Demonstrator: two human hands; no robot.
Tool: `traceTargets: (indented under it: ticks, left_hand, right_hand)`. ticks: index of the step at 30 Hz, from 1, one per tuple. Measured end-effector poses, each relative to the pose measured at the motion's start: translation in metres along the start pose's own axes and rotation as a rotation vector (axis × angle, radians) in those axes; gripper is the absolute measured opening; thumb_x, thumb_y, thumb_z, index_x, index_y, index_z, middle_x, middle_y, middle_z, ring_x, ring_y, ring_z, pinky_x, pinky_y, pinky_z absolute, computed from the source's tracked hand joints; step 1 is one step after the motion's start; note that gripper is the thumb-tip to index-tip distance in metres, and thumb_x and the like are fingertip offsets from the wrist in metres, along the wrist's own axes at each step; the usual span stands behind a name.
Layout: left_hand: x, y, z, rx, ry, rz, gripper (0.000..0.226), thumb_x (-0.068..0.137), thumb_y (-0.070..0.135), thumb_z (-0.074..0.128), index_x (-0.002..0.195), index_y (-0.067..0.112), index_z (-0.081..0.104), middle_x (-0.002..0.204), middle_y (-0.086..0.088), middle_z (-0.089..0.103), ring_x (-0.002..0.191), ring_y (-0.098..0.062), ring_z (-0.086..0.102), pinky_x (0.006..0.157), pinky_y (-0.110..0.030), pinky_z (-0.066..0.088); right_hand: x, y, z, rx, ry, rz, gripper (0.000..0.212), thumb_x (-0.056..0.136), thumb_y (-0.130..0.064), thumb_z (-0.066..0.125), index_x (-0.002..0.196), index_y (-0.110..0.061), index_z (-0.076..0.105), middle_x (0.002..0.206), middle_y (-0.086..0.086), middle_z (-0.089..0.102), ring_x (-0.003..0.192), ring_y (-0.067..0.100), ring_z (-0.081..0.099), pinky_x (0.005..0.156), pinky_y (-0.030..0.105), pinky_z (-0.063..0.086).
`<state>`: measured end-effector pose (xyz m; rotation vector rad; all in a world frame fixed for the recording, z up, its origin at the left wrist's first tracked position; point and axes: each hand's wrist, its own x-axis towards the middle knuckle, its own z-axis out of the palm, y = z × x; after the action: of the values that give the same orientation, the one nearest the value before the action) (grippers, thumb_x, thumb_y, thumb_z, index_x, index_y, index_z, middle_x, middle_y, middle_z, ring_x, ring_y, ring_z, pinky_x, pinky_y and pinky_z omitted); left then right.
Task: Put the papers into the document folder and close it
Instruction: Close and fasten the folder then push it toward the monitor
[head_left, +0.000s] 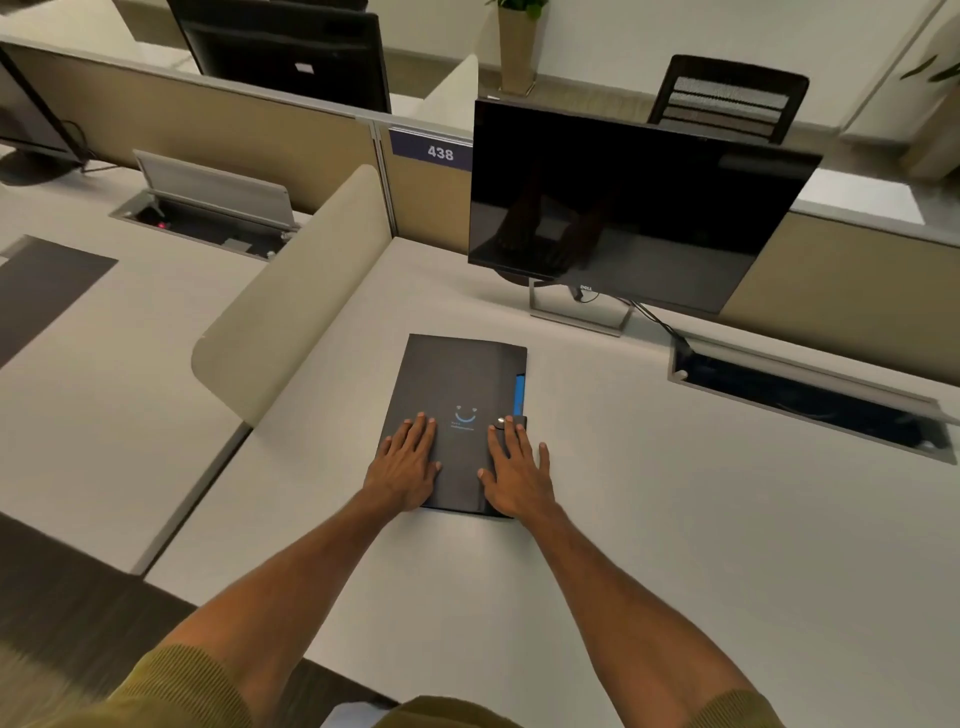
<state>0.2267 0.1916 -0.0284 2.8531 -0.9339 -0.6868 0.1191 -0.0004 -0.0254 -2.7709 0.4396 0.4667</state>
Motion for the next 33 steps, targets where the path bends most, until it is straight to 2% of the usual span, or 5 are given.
traceTargets:
  ticks: [6, 14, 33]
  left_hand:
    - [0.046, -0.048, -0.028, 0.039, -0.015, 0.05, 0.077, 0.114, 0.05, 0.029, 0.171, 0.018, -0.011, 0.181, -0.005, -0.012, 0.168, -0.029, -0.006, 0.136, -0.049, 0.005]
    - [0.112, -0.086, -0.061, 0.025, -0.024, 0.105, 0.077, 0.113, 0.047, 0.033, 0.171, 0.019, -0.009, 0.181, -0.003, -0.012, 0.168, -0.028, -0.006, 0.135, -0.051, 0.009]
    - [0.225, -0.106, -0.11, 0.043, 0.009, 0.207, 0.076, 0.114, 0.048, 0.03, 0.171, 0.019, -0.01, 0.181, -0.004, -0.011, 0.167, -0.028, -0.008, 0.135, -0.051, 0.005]
  right_hand:
    - [0.052, -0.03, -0.01, 0.015, 0.004, 0.036, 0.078, 0.105, -0.056, 0.033, 0.167, -0.023, -0.001, 0.175, 0.007, -0.014, 0.162, 0.028, -0.009, 0.126, 0.061, 0.003]
    - [0.114, -0.053, -0.028, 0.043, 0.026, 0.091, 0.079, 0.105, -0.056, 0.036, 0.167, -0.024, -0.001, 0.175, 0.006, -0.014, 0.162, 0.027, -0.009, 0.126, 0.061, 0.002]
    - [0.218, -0.044, -0.071, 0.08, 0.023, 0.188, 0.081, 0.103, -0.061, 0.038, 0.167, -0.03, -0.003, 0.175, 0.001, -0.018, 0.162, 0.024, -0.011, 0.126, 0.063, -0.004]
